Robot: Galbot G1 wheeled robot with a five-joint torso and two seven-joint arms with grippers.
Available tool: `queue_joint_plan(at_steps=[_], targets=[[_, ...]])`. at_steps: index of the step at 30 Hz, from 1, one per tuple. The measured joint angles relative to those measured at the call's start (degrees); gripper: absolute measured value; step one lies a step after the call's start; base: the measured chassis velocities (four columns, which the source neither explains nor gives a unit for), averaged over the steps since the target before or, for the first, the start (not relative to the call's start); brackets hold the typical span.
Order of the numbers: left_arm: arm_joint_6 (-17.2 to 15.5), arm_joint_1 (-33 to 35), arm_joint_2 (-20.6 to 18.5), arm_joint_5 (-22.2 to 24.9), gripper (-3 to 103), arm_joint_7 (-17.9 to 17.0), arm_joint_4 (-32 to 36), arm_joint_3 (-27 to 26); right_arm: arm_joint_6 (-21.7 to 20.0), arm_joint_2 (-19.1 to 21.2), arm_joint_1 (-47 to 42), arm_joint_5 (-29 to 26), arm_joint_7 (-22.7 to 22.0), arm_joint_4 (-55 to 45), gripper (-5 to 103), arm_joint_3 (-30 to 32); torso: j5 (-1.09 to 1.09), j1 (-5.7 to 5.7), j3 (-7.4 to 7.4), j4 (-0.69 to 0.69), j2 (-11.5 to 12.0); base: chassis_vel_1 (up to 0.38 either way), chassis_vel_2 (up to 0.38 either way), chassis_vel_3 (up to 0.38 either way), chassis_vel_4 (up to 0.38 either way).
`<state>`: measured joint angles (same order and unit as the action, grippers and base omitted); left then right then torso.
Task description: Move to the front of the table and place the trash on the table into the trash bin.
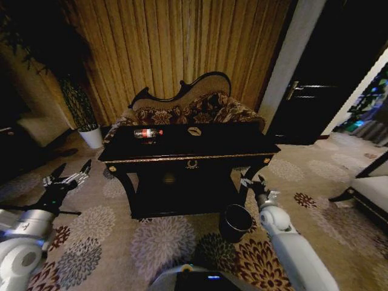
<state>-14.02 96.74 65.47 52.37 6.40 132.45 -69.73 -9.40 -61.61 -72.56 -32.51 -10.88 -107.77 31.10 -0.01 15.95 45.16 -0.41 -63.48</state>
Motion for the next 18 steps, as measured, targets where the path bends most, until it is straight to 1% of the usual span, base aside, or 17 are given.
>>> queue_joint_plan(at_steps=[1, 2, 4, 5, 6, 7, 12, 14, 18], targets=[[0.0, 0.0, 0.0, 0.0, 100, 0.0, 0.0, 0.0, 0.0, 0.0, 0.0, 0.0, 0.0, 0.0, 100, 0.0, 0.00, 0.00, 0.00, 0.00, 0.0, 0.000, 0.000, 0.000, 0.000], [-0.2, 0.0, 0.0, 0.0, 100, -0.5, 0.1, 0.0, -0.8, 0.4, -0.3, -0.6, -0.9, -2.5, 100, -0.2, 0.00, 0.00, 0.00, 0.01, 0.0, 0.000, 0.000, 0.000, 0.000], [-1.8, -0.2, -0.2, -0.2, 100, -2.8, 0.6, -0.1, -1.7, 1.6, -1.2, -1.7, -1.9, -8.0, 100, -0.3, 0.00, 0.00, 0.00, 0.00, 0.0, 0.000, 0.000, 0.000, 0.000], [-1.8, -0.2, -0.2, -0.2, 100, -2.8, 0.6, -0.1, -1.7, 1.6, -1.2, -1.7, -1.9, -8.0, 100, -0.3, 0.00, 0.00, 0.00, 0.00, 0.0, 0.000, 0.000, 0.000, 0.000], [-2.1, -0.3, -0.3, -0.5, 100, -3.3, 0.7, -0.2, -1.9, 1.9, -1.4, -1.9, -2.0, -9.1, 100, -0.3, 0.00, 0.00, 0.00, 0.00, 0.0, 0.000, 0.000, 0.000, 0.000], [-2.4, -0.5, -0.6, -1.8, 100, -4.1, 0.7, -0.3, -2.2, 2.8, -2.0, -2.8, -2.1, -12.0, 100, 0.0, 0.00, 0.00, 0.00, 0.00, 0.0, 0.000, 0.000, 0.000, 0.000], [-2.7, -0.7, -1.1, -3.0, 100, -4.8, 0.6, -0.4, -2.8, 4.0, -2.8, -4.3, -2.3, -15.4, 100, 0.5, 0.00, 0.00, 0.00, 0.00, 0.0, 0.000, 0.000, 0.000, 0.000], [-3.2, -0.7, -1.5, -3.4, 100, -5.2, 0.7, -0.2, -3.5, 5.5, -3.6, -5.8, -2.5, -19.2, 100, 1.1, 0.00, 0.00, 0.00, 0.00, 0.0, 0.000, 0.000, 0.000, 0.000], [-3.4, -0.7, -1.8, -3.3, 100, -5.2, 1.0, -0.1, -3.7, 5.9, -3.9, -6.0, -2.5, -19.5, 100, 1.1, 0.00, 0.00, 0.00, 0.00, 0.0, 0.000, 0.000, 0.000, 0.000]])
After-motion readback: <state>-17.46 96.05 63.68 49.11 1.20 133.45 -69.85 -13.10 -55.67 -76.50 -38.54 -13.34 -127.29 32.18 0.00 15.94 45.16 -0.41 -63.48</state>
